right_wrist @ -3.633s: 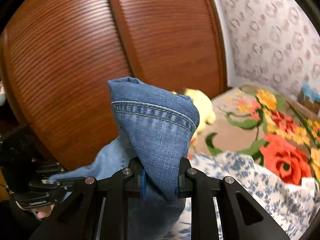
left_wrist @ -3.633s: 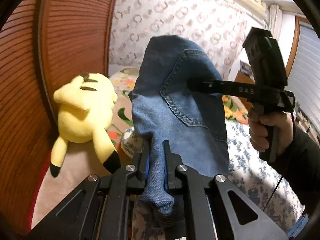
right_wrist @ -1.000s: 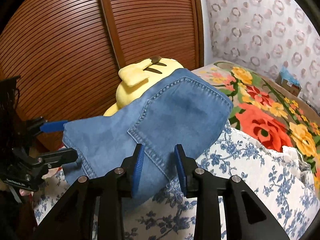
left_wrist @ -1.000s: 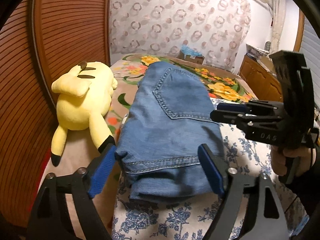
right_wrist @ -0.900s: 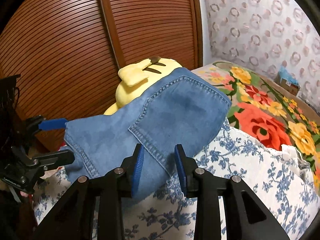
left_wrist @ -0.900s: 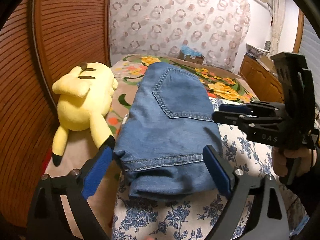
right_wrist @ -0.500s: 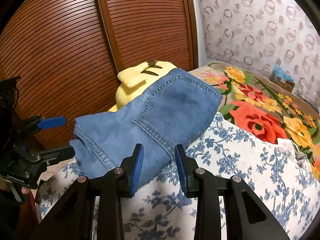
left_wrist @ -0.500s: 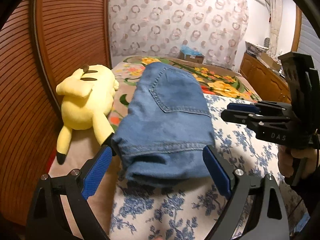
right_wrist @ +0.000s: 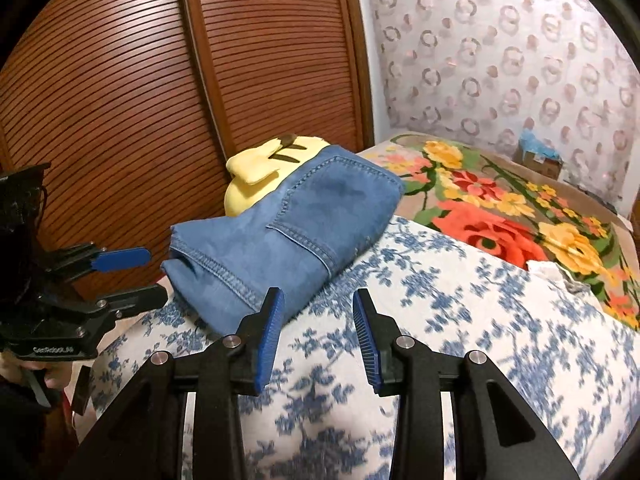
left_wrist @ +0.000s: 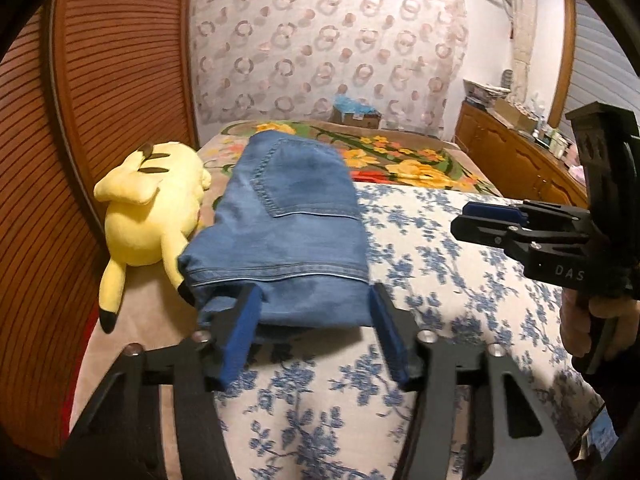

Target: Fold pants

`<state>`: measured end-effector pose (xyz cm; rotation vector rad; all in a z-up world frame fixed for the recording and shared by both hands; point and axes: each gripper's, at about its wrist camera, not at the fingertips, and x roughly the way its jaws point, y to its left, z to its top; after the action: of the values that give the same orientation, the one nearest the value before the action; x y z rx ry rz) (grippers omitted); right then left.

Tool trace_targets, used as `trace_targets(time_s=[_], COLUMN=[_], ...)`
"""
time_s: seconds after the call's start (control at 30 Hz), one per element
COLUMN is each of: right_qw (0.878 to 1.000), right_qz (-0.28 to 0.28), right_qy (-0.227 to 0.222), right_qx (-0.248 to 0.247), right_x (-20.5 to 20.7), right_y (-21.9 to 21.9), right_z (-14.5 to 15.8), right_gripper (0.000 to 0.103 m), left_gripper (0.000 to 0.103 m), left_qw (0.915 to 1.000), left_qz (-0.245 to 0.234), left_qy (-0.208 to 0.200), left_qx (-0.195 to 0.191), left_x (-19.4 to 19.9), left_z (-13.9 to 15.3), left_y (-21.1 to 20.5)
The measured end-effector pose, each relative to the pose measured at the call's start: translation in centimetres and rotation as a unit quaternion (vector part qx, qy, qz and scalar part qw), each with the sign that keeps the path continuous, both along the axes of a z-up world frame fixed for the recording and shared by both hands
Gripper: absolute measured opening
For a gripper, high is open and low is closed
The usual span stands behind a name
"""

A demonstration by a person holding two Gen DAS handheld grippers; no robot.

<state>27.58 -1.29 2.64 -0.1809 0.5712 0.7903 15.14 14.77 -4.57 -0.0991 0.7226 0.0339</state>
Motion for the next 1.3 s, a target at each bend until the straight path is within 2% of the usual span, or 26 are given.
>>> trace_targets(time_s=[0.03, 0.07, 0.37, 0.47, 0.57, 0.63, 0.7, 0.73, 0.87, 1.0, 1.23, 1.3], right_qw=[1.0, 1.0, 0.998, 0.997, 0.996, 0.995, 0.994, 0.994, 0.992, 0.991, 0.989, 0.988], right_qz=[-0.004, -0.01, -0.061, -0.077, -0.089, -0.096, -0.101, -0.104, -0.112, -0.12, -0.141, -0.147], right_qy=[-0.001, -0.003, -0.013, -0.017, -0.021, -0.025, -0.028, -0.03, -0.032, -0.033, -0.032, -0.03], right_qx=[0.002, 0.003, 0.016, 0.02, 0.024, 0.027, 0.03, 0.032, 0.037, 0.04, 0.041, 0.042], right_x=[-0.5, -1.0, -4.5, -5.6, -6.9, -7.7, -8.5, -8.9, -10.1, -11.0, -12.5, -12.9], right_y=[-0.5, -1.1, -6.8, -8.6, -10.2, -11.0, -11.9, -12.5, -13.9, -15.0, -17.1, -17.7], right_z=[0.0, 0.0, 0.4, 0.6, 0.9, 1.1, 1.2, 1.2, 1.2, 1.1, 0.6, 0.5], right_gripper=[0.037, 0.038, 0.039, 0.039, 0.04, 0.04, 0.041, 0.041, 0.041, 0.043, 0.054, 0.056], left_gripper=[0.053, 0.045, 0.044, 0.057, 0.08, 0.083, 0.1, 0.103, 0.103, 0.103, 0.103, 0.103], left_qw=[1.0, 0.9999, 0.9981, 0.997, 0.9954, 0.9941, 0.9934, 0.9928, 0.9938, 0.9942, 0.9954, 0.9958], left_qz=[-0.005, -0.01, -0.051, -0.064, -0.077, -0.087, -0.094, -0.094, -0.087, -0.087, -0.074, -0.074], left_qy=[-0.002, -0.004, -0.032, -0.04, -0.054, -0.061, -0.064, -0.072, -0.07, -0.063, -0.053, -0.05], left_qx=[0.0, 0.001, -0.008, -0.013, -0.017, -0.02, -0.018, -0.018, 0.002, 0.007, 0.033, 0.022], left_x=[-0.1, -0.2, -0.9, -1.1, -1.4, -1.6, -1.9, -2.1, -2.4, -2.7, -3.5, -3.7], left_z=[0.2, 0.3, 1.8, 2.3, 3.0, 3.4, 3.6, 3.9, 4.2, 3.9, 3.0, 2.7], left_y=[-0.5, -0.9, -5.3, -6.5, -7.7, -8.4, -9.2, -9.5, -10.7, -11.4, -12.9, -13.1])
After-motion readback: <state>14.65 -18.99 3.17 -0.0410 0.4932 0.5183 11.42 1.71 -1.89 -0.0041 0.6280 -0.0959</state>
